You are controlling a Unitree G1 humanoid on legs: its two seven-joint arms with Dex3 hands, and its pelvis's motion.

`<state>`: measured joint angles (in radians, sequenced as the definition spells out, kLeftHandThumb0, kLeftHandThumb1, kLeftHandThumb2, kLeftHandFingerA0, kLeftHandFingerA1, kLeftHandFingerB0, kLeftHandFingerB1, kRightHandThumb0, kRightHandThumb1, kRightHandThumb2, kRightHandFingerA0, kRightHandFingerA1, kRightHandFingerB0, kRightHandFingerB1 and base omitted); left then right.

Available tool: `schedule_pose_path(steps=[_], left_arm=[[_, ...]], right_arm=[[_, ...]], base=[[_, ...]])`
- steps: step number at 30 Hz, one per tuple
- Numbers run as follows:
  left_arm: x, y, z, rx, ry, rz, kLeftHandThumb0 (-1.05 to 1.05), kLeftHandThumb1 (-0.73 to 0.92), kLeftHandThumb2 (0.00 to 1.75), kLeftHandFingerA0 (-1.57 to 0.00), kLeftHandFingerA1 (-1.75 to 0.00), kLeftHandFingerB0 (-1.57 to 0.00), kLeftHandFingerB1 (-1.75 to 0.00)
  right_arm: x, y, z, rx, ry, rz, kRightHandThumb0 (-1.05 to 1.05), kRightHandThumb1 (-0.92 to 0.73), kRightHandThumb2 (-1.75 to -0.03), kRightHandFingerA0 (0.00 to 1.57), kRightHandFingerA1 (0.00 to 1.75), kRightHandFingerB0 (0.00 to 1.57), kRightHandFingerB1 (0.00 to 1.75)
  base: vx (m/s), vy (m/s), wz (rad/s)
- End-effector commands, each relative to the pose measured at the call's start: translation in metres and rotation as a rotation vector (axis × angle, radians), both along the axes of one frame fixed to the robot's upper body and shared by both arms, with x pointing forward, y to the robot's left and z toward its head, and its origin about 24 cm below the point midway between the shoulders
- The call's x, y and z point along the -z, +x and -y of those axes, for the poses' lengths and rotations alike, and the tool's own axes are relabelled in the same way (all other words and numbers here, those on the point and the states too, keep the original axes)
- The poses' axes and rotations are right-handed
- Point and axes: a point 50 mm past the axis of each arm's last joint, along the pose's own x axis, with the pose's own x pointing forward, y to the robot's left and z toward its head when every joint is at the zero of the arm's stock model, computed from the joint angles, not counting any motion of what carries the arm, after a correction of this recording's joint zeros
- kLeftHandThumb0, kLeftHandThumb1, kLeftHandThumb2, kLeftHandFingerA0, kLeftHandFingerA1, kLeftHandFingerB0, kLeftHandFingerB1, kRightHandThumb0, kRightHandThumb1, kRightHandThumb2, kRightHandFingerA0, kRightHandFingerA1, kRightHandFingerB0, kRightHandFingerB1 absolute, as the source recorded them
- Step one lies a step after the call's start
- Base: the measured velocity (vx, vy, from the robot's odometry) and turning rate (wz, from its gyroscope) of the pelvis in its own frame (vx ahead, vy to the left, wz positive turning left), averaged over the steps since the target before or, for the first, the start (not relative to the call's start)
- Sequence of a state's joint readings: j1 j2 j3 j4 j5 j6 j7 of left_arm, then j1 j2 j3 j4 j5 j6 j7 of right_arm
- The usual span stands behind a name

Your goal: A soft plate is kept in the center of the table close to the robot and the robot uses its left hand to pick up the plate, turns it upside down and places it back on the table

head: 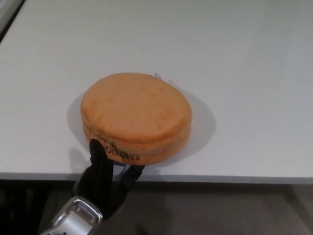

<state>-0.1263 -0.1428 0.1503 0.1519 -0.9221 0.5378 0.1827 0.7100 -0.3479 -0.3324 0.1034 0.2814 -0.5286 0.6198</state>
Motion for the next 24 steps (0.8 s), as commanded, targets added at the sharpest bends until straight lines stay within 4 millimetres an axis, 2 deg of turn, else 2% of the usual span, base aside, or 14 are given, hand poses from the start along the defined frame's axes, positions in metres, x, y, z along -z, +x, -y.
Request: schedule_pose_path(steps=[1,2,3,4,5,6,9,10,18,19,20,21,24], left_arm=[[0.006,-0.007,-0.009,0.121,0.105,-0.069,-1.0,0.88,0.69,0.0,0.0,0.0,0.0],[0.004,-0.006,-0.011,0.158,0.142,-0.068,-1.0,0.75,0.93,0.0,0.0,0.0,0.0],[0.001,-0.006,-0.013,0.177,0.137,-0.068,-1.04,0.74,1.1,0.0,-0.19,0.0,0.0],[0.0,-0.005,-0.015,0.184,0.133,-0.069,-1.04,0.74,1.1,0.0,-0.19,0.0,0.0],[-0.002,-0.005,-0.016,0.21,0.132,-0.067,-1.03,0.91,0.68,0.0,0.0,0.0,0.0],[-0.003,-0.004,-0.018,0.225,0.133,-0.066,-1.05,0.92,0.67,0.0,0.0,0.0,0.0],[-0.009,-0.004,-0.025,0.285,0.166,-0.066,-1.05,0.92,0.69,0.0,0.0,0.0,0.0],[-0.011,-0.005,-0.026,0.289,0.18,-0.056,-1.04,0.92,0.71,0.0,0.0,0.0,0.0],[-0.027,-0.011,-0.021,0.182,0.247,0.052,-1.03,0.9,0.67,0.0,0.0,0.0,0.0],[-0.028,-0.012,-0.021,0.177,0.257,0.065,-1.03,0.9,0.67,0.0,0.0,0.0,0.0],[-0.029,-0.016,-0.02,0.166,0.307,0.071,-1.03,0.9,0.66,0.0,0.0,0.0,0.0],[-0.03,-0.018,-0.019,0.166,0.338,0.081,-1.03,0.9,0.67,0.0,0.0,0.0,0.0],[-0.034,-0.021,-0.015,0.171,0.382,0.109,-1.04,0.92,0.66,0.0,0.0,0.0,0.0]], right_arm=[[0.0,-0.002,0.002,0.001,0.005,0.005,-0.79,-0.92,-0.7,0.36,0.41,0.05,0.2],[0.001,-0.002,0.003,0.002,0.005,0.001,-0.8,-0.92,-0.69,0.36,0.4,0.07,0.21],[-0.001,-0.001,0.002,0.005,0.012,0.008,-0.79,-0.92,-0.68,0.37,0.42,0.07,0.21],[-0.001,-0.001,0.001,0.005,0.015,0.011,-0.79,-0.92,-0.68,0.37,0.42,0.07,0.21],[0.0,0.0,0.002,0.002,0.006,0.015,-0.79,-0.92,-0.69,0.37,0.41,0.06,0.21],[0.0,0.0,0.002,0.0,0.004,0.01,-0.82,-0.76,-1.1,0.31,0.54,0.03,0.21],[-0.001,-0.001,0.0,0.001,0.012,0.001,-0.85,-0.77,-1.1,0.3,0.53,0.04,0.19],[-0.001,-0.001,0.0,0.002,0.013,0.003,-0.8,-0.92,-0.7,0.36,0.41,0.05,0.2],[0.0,0.001,0.003,0.003,0.004,0.006,-0.82,-0.92,-0.68,0.36,0.4,0.06,0.21],[0.0,0.002,0.003,0.004,0.006,0.004,-0.82,-0.92,-0.68,0.36,0.4,0.06,0.21],[0.0,0.0,0.003,0.002,0.001,0.0,-0.84,-0.77,-1.1,0.31,0.53,0.04,0.2],[-0.001,-0.001,0.003,0.002,0.002,0.003,-0.79,-0.75,-1.1,0.31,0.54,0.02,0.23],[-0.004,-0.001,0.004,0.001,0.003,0.01,-0.83,-0.77,-1.1,0.31,0.54,0.05,0.22]], base=[[0.0,0.0,0.0],[0.0,0.0,0.0],[0.0,0.0,0.0],[0.0,0.0,0.0],[0.0,0.0,0.0],[0.0,0.0,0.0],[0.0,0.0,0.0],[0.0,0.0,0.0],[0.0,0.0,0.0],[0.0,0.0,0.0],[0.0,0.0,0.0],[0.0,0.0,0.0],[0.0,0.0,0.0]])
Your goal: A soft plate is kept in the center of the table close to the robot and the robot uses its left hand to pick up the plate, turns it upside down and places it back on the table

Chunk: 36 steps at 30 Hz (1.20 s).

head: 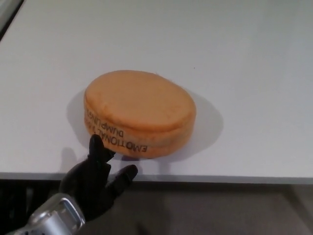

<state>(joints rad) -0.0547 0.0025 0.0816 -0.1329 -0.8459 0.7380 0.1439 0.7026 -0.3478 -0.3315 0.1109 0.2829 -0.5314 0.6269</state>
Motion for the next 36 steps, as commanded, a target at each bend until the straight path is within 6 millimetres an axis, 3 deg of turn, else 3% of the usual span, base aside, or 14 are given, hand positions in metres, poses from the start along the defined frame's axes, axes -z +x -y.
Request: schedule_pose_path(steps=[1,4,6,7,13,14,15,16,17,31,32,33,35,36], left_arm=[[-0.003,-0.006,-0.004,-0.041,0.148,0.041,-1.03,0.92,0.67,0.0,0.0,0.0,0.0],[-0.008,-0.01,-0.003,-0.03,0.148,0.055,-1.02,0.92,0.69,0.0,0.0,0.0,0.0],[-0.015,-0.012,-0.001,-0.022,0.129,0.078,-1.04,0.88,0.71,0.0,0.0,0.0,0.0],[-0.018,-0.013,0.001,-0.008,0.115,0.095,-1.04,0.91,0.71,0.0,0.0,0.0,0.0],[-0.033,-0.015,0.004,0.047,0.104,0.141,-1.01,0.92,0.68,0.0,0.0,0.0,0.0],[-0.035,-0.018,0.003,0.065,0.124,0.153,-0.98,0.75,0.95,0.0,0.0,0.0,0.0],[-0.038,-0.019,0.003,0.074,0.139,0.163,-0.99,0.91,0.68,0.0,0.0,0.0,0.0],[-0.039,-0.019,0.003,0.076,0.147,0.168,-0.99,0.91,0.68,0.0,0.0,0.0,0.0],[-0.04,-0.021,0.002,0.078,0.154,0.173,-1.0,0.89,0.68,0.0,0.0,0.0,0.0],[-0.046,-0.045,-0.011,0.137,0.295,0.197,-1.01,0.92,0.7,0.0,0.0,0.0,0.0],[-0.047,-0.046,-0.012,0.139,0.294,0.198,-0.97,0.89,0.73,0.0,0.0,0.0,0.0],[-0.048,-0.045,-0.012,0.141,0.287,0.198,-1.05,0.73,1.15,0.0,-0.16,0.0,0.0],[-0.049,-0.044,-0.013,0.152,0.259,0.199,-1.05,0.75,1.15,0.0,-0.17,0.0,0.0],[-0.049,-0.044,-0.013,0.158,0.24,0.196,-1.05,0.76,1.16,0.0,-0.18,0.0,0.0]], right_arm=[[-0.005,-0.002,0.004,0.007,-0.004,0.006,-0.85,-0.78,-1.1,0.3,0.54,0.06,0.2],[-0.002,-0.002,0.004,0.01,-0.013,0.008,-0.79,-0.74,-1.08,0.29,0.54,0.05,0.24],[-0.002,-0.002,0.003,0.01,0.0,0.003,-0.8,-0.92,-0.69,0.37,0.4,0.06,0.21],[-0.001,-0.003,0.004,0.01,0.0,0.0,-0.82,-0.77,-1.1,0.27,0.52,0.04,0.2],[-0.003,0.0,0.004,0.013,-0.002,0.02,-0.83,-0.78,-1.1,0.3,0.54,0.05,0.21],[-0.002,0.001,0.004,0.013,-0.007,0.015,-0.8,-0.92,-0.7,0.36,0.42,0.05,0.21],[-0.002,0.001,0.005,0.015,-0.012,0.017,-0.81,-0.92,-0.7,0.37,0.4,0.06,0.2],[-0.002,0.002,0.006,0.017,-0.016,0.021,-0.81,-0.92,-0.7,0.37,0.4,0.06,0.2],[-0.001,0.002,0.006,0.016,-0.015,0.016,-0.86,-0.78,-1.1,0.29,0.51,0.05,0.19],[-0.002,0.005,0.006,0.015,0.009,0.005,-0.85,-0.77,-1.1,0.28,0.52,0.05,0.2],[-0.002,0.005,0.006,0.015,0.006,0.007,-0.85,-0.77,-1.1,0.29,0.52,0.05,0.21],[0.0,0.005,0.007,0.013,0.001,0.012,-0.83,-0.77,-1.1,0.29,0.51,0.05,0.21],[0.0,0.005,0.007,0.012,0.008,0.018,-0.83,-0.77,-1.09,0.3,0.52,0.05,0.21],[-0.001,0.004,0.007,0.016,0.012,0.013,-0.8,-0.91,-0.68,0.37,0.4,0.06,0.21]], base=[[0.0,0.0,0.0],[0.0,0.0,0.0],[0.0,0.0,0.0],[0.0,0.0,0.0],[0.0,0.0,0.0],[0.0,0.0,0.0],[0.0,0.0,0.0],[0.0,0.0,0.0],[0.0,0.0,0.0],[0.0,0.0,0.0],[0.0,0.0,0.0],[0.0,0.0,0.0],[0.0,0.0,0.0],[0.0,0.0,0.0]])
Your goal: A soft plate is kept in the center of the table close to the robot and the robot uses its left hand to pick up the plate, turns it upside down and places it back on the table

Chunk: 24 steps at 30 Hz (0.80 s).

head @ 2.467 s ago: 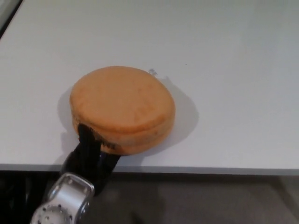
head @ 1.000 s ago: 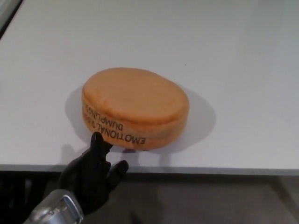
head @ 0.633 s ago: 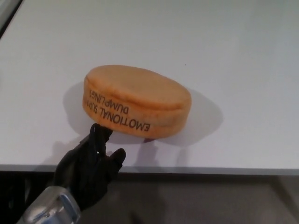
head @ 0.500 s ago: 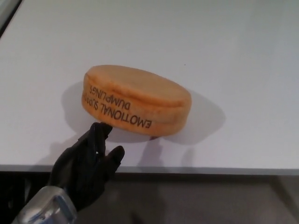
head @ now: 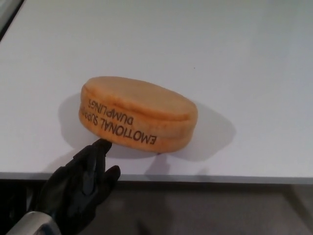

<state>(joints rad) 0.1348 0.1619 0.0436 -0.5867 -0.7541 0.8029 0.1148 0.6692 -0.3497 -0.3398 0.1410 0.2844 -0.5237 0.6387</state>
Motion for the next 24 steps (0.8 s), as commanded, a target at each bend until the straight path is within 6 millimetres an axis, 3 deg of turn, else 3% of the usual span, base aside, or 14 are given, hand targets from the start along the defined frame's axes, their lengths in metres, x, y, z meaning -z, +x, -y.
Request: schedule_pose_path(steps=[1,3,4,6,7,8,9,10,11,13,14,15,16,24], left_arm=[[-0.001,0.0,-0.004,0.05,-0.023,-0.028,-1.05,0.77,1.17,0.0,-0.17,0.0,0.0],[0.0,0.002,-0.006,0.07,-0.009,-0.046,-1.05,0.78,1.19,0.0,-0.18,0.0,0.0],[0.002,0.002,-0.008,0.083,-0.003,-0.063,-1.05,0.79,1.2,0.0,-0.18,0.0,0.0],[0.005,0.004,-0.012,0.105,0.018,-0.091,-1.05,0.79,1.2,0.0,-0.19,0.0,-0.01],[0.007,0.006,-0.014,0.135,0.059,-0.104,-1.05,0.83,1.18,0.0,-0.24,0.0,-0.08],[0.01,0.008,-0.017,0.202,0.173,-0.128,-0.95,0.75,1.23,0.0,-0.39,-0.07,-0.15],[0.014,0.01,-0.023,0.281,0.322,-0.165,-0.95,0.75,1.23,0.0,-0.39,-0.07,-0.15],[0.015,0.011,-0.026,0.354,0.422,-0.183,-1.0,0.79,1.16,-0.19,-0.55,-0.08,-0.4],[0.016,0.012,-0.029,0.448,0.549,-0.216,-1.05,0.92,0.8,-0.33,-0.5,-0.18,-0.34],[0.016,0.014,-0.034,0.578,0.736,-0.234,-1.05,0.92,0.83,-0.54,-0.54,-0.29,-0.37],[0.015,0.013,-0.035,0.622,0.822,-0.247,-1.04,0.72,1.09,-0.65,-0.66,-0.34,-0.49],[0.014,0.013,-0.036,0.639,0.854,-0.253,-1.04,0.72,1.09,-0.65,-0.66,-0.34,-0.49],[0.012,0.011,-0.038,0.665,0.918,-0.24,-1.05,0.92,0.75,-0.73,-0.59,-0.4,-0.39],[0.001,-0.011,-0.044,0.566,0.914,-0.066,-1.05,0.92,0.79,-0.89,-0.62,-0.55,-0.44]], right_arm=[[-0.003,-0.001,0.002,0.009,0.005,0.012,-0.8,-0.92,-0.69,0.36,0.42,0.05,0.2],[-0.003,-0.002,0.002,-0.001,0.0,0.017,-0.8,-0.92,-0.69,0.36,0.42,0.05,0.21],[-0.003,-0.002,0.002,-0.004,-0.001,0.014,-0.79,-0.74,-1.1,0.31,0.55,0.02,0.23],[-0.002,-0.002,0.002,-0.005,-0.011,0.003,-0.84,-0.78,-1.1,0.3,0.52,0.04,0.2],[-0.002,-0.002,0.001,-0.006,-0.021,0.006,-0.81,-0.92,-0.69,0.36,0.4,0.06,0.21],[-0.003,-0.003,0.001,-0.007,-0.015,0.007,-0.83,-0.78,-1.1,0.29,0.52,0.05,0.19],[-0.003,-0.003,0.001,-0.008,0.0,0.006,-0.83,-0.78,-1.1,0.29,0.52,0.05,0.19],[-0.002,-0.003,0.001,-0.008,0.0,0.003,-0.84,-0.77,-1.1,0.3,0.53,0.04,0.19],[-0.002,-0.003,0.001,-0.009,0.001,0.002,-0.8,-0.92,-0.68,0.36,0.4,0.06,0.2],[-0.004,-0.002,0.0,-0.012,0.005,0.003,-0.79,-0.92,-0.68,0.36,0.41,0.06,0.21],[-0.004,-0.002,0.0,-0.01,0.011,0.004,-0.8,-0.91,-0.68,0.37,0.42,0.06,0.2],[-0.004,-0.001,0.0,-0.009,0.013,0.005,-0.8,-0.91,-0.68,0.37,0.42,0.06,0.2],[-0.005,-0.001,0.0,-0.012,0.008,0.007,-0.8,-0.92,-0.69,0.36,0.42,0.06,0.21],[-0.003,-0.003,0.003,-0.007,0.027,-0.005,-0.78,-0.91,-0.68,0.38,0.41,0.06,0.21]], base=[[0.0,0.0,0.0],[0.0,0.0,0.0],[0.0,0.0,0.0],[0.0,0.0,0.0],[0.0,0.0,0.0],[0.0,0.0,0.0],[0.0,0.0,0.0],[0.0,0.0,0.0],[0.0,0.0,0.0],[0.0,0.0,0.0],[0.0,0.0,0.0],[0.0,0.0,0.0],[0.0,0.0,0.0],[0.0,0.0,0.0]])
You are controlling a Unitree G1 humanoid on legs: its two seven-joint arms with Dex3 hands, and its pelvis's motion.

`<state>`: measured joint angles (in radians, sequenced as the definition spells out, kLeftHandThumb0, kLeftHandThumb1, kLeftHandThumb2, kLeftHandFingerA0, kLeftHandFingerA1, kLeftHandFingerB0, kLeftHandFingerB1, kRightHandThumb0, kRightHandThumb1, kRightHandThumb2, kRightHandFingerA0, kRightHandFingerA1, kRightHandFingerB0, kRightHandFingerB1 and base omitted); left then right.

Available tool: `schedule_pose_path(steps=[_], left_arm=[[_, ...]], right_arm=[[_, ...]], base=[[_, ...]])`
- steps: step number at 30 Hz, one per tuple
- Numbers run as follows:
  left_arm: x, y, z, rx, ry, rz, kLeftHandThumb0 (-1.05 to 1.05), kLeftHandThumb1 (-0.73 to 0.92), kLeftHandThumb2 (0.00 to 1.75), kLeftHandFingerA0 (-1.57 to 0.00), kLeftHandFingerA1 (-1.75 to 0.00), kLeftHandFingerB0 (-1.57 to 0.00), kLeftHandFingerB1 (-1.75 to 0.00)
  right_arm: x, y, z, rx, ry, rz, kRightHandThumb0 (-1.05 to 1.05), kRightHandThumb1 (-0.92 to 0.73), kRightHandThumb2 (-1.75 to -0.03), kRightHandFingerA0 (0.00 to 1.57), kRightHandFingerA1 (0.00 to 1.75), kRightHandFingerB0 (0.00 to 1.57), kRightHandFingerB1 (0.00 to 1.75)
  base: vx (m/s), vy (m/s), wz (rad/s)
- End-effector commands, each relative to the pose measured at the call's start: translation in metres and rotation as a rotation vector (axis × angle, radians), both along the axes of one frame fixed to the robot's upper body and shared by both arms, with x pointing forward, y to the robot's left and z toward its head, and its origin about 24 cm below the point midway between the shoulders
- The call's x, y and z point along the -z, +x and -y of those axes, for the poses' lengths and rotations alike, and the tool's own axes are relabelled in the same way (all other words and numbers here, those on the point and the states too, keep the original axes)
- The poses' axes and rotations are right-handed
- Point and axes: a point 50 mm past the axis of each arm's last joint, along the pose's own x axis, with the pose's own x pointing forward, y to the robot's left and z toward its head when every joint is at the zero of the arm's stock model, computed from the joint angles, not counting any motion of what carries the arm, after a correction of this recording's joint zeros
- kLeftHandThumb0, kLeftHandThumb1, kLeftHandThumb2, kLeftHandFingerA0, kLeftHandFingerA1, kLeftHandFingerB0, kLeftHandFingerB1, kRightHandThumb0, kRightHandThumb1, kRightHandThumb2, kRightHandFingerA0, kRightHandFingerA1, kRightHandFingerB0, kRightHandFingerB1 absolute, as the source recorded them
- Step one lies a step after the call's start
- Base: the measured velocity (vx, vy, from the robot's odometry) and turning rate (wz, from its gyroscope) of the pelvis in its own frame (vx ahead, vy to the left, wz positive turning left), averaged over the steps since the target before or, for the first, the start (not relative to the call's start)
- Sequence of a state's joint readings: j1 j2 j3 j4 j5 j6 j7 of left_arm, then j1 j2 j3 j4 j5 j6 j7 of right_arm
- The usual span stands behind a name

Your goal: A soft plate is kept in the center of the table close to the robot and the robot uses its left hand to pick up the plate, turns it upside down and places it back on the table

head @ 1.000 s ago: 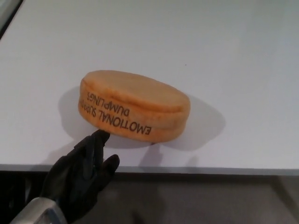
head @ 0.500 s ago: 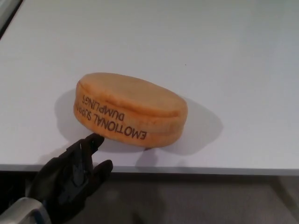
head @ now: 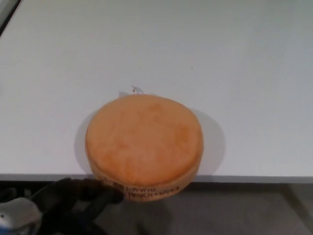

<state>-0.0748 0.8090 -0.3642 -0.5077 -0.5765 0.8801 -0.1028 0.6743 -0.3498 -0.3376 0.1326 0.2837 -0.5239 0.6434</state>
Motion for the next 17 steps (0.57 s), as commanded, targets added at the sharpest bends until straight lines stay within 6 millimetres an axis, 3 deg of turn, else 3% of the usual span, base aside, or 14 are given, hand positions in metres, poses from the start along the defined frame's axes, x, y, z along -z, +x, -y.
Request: schedule_pose_path(steps=[1,3,4,5,6,7,12,15,16,17], left_arm=[[-0.012,-0.023,-0.015,0.144,0.147,0.09,-1.05,0.92,0.8,-1.0,-0.64,-0.65,-0.5],[-0.012,-0.029,-0.016,0.224,0.123,0.046,-1.05,0.92,0.82,-1.06,-0.7,-0.66,-0.53],[-0.013,-0.031,-0.016,0.287,0.123,0.008,-0.97,0.8,1.18,-1.09,-0.77,-0.69,-0.6],[-0.013,-0.032,-0.017,0.314,0.123,-0.008,-0.97,0.8,1.18,-1.09,-0.77,-0.69,-0.6],[-0.013,-0.032,-0.017,0.321,0.113,-0.024,-0.97,0.79,1.16,-1.09,-0.77,-0.7,-0.61],[-0.012,-0.033,-0.018,0.334,0.109,-0.037,-1.02,0.92,0.8,-1.07,-0.68,-0.66,-0.53],[-0.012,-0.034,-0.021,0.348,0.03,-0.051,-1.05,0.92,0.82,-1.03,-0.68,-0.65,-0.5],[-0.012,-0.039,-0.021,0.269,-0.028,0.051,-1.03,0.92,0.78,-1.08,-0.64,-0.68,-0.5],[-0.012,-0.044,-0.02,0.245,-0.053,0.113,-1.0,0.92,0.76,-0.97,-0.6,-0.66,-0.5],[-0.012,-0.049,-0.02,0.222,-0.074,0.172,-1.0,0.92,0.76,-0.97,-0.6,-0.66,-0.5]], right_arm=[[-0.002,-0.003,0.004,-0.003,0.013,-0.007,-0.8,-0.92,-0.68,0.37,0.41,0.07,0.21],[-0.002,-0.004,0.003,0.001,0.022,-0.021,-0.8,-0.92,-0.68,0.37,0.4,0.06,0.21],[-0.003,-0.004,0.003,-0.002,0.025,-0.023,-0.82,-0.91,-0.68,0.36,0.41,0.06,0.21],[-0.003,-0.004,0.003,-0.003,0.027,-0.023,-0.82,-0.91,-0.68,0.36,0.41,0.06,0.21],[-0.004,-0.004,0.002,-0.003,0.014,-0.022,-0.82,-0.92,-0.68,0.37,0.41,0.05,0.21],[-0.002,-0.004,0.004,-0.003,0.001,-0.022,-0.82,-0.92,-0.68,0.38,0.4,0.05,0.21],[-0.005,-0.002,0.001,-0.013,0.031,-0.009,-0.8,-0.92,-0.68,0.37,0.43,0.06,0.21],[-0.004,-0.001,0.001,-0.015,0.009,-0.008,-0.81,-0.92,-0.69,0.35,0.41,0.05,0.2],[-0.004,-0.001,0.001,-0.011,0.014,-0.012,-0.8,-0.91,-0.68,0.36,0.41,0.06,0.21],[-0.003,-0.001,0.002,-0.006,0.024,-0.017,-0.8,-0.91,-0.68,0.36,0.41,0.06,0.21]], base=[[0.0,0.0,0.0],[0.0,0.0,0.0],[0.0,0.0,0.0],[-0.01,-0.005,0.07],[0.0,0.0,0.0],[0.0,0.0,0.0],[0.0,0.0,0.0],[0.0,0.0,0.0],[0.0,0.0,0.0],[0.0,0.0,0.0]])
